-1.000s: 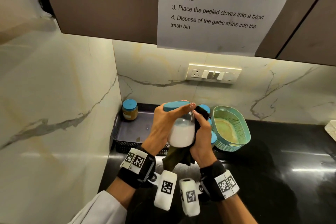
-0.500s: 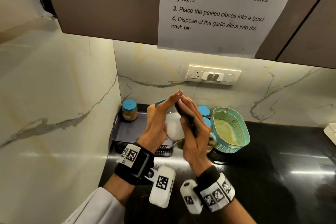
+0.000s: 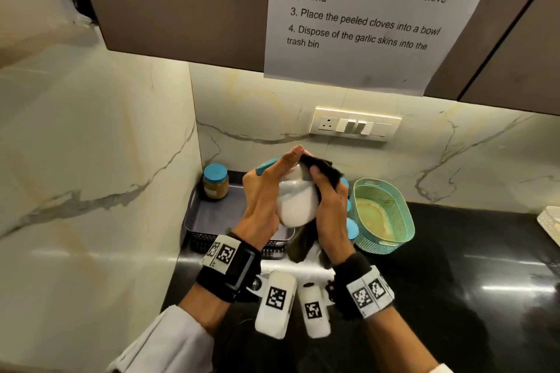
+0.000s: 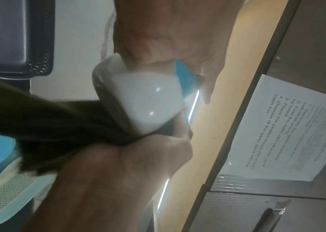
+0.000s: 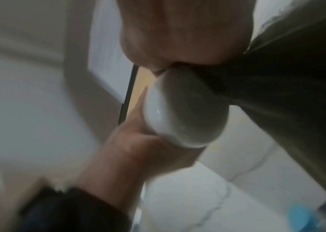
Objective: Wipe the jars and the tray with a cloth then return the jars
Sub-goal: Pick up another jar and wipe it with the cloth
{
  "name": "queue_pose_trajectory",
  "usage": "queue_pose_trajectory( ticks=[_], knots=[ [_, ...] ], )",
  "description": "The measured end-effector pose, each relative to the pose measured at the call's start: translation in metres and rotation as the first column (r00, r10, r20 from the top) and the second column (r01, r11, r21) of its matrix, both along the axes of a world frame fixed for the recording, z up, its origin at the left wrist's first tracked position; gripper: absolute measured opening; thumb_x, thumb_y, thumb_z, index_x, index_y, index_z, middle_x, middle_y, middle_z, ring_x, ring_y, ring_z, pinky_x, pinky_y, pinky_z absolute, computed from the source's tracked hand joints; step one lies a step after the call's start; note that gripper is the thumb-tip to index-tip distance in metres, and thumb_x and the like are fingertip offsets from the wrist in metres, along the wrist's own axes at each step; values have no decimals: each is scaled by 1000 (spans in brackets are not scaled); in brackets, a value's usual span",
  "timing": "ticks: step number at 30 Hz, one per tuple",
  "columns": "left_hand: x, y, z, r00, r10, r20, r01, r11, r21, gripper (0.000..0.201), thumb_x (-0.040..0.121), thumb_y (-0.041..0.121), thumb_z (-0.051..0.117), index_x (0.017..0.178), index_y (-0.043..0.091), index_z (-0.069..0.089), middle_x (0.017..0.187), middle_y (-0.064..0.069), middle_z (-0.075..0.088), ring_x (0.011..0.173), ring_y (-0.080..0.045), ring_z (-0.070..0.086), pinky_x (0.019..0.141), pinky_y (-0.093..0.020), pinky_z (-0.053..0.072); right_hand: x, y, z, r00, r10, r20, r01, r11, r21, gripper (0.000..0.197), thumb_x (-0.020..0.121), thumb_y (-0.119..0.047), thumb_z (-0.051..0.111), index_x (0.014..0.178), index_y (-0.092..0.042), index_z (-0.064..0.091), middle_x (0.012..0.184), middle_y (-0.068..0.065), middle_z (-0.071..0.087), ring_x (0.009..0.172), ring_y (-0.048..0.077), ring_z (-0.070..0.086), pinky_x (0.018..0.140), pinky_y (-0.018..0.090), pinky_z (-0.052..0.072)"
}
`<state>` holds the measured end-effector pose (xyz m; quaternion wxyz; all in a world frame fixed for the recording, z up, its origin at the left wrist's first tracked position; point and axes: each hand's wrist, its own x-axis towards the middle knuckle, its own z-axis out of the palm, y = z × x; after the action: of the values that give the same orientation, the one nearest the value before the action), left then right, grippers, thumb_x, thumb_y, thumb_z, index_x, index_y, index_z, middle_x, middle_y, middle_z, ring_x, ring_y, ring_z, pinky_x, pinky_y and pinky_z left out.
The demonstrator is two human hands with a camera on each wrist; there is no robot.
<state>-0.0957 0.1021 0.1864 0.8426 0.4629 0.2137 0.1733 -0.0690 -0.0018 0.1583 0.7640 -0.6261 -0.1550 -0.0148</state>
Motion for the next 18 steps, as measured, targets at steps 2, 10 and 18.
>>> queue_pose_trajectory(
  ticks=[2,10,18],
  knots=[
    [1,1,4,999,-42,7,42,999,-6,43,76,35,87,98,0,77,94,-19,78,75,-29,74,60,-33,62,-10,3,2,999,-19,31,19,1000,18,28,98,-30,57,114,-22,78,104,-5,79,92,12,74,76,35,57],
    [0,5,-2,998,39,43,-37,998,-42,75,61,42,97,105,-14,71,98,-27,76,83,-33,72,82,-52,66,-5,1,-21,841,112,529,-4,979,-202,35,102,-9,55,135,-4,65,152,10,57,148,34,45,118,63,36],
    [0,7,-4,999,-1,38,4,997,-74,71,64,43,95,101,-11,69,95,-29,69,85,-36,67,90,-58,60,-29,9,-25,898,6,441,83,979,-184,42,103,-27,57,142,-11,60,156,5,52,151,24,41,121,46,38]
  ],
)
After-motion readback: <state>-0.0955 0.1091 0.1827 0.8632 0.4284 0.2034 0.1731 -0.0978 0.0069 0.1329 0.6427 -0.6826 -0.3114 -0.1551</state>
